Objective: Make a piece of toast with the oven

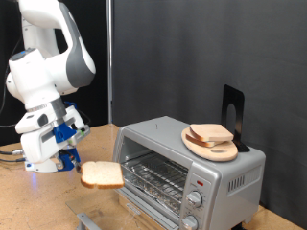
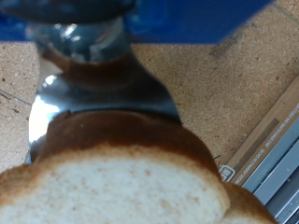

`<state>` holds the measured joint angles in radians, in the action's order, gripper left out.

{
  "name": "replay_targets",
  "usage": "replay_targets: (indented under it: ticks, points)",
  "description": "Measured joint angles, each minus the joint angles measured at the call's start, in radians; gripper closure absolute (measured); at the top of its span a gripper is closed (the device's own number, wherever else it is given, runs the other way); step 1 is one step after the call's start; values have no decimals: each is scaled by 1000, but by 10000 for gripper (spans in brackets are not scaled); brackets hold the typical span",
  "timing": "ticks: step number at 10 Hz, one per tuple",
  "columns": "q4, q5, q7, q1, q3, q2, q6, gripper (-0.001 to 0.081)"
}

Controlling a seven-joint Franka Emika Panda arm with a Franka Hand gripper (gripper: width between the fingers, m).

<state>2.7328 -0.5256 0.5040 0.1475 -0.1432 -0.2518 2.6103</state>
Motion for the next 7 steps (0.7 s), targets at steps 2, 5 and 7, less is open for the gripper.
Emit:
replay_targets:
  ticks: [2,5,7]
  points:
    - [1,3,36,0,0,0,-20,411]
    - [-13,-3,198,-10,-1,5,-32,411]
    - [-52,14,241,-13,0,33,-43,411]
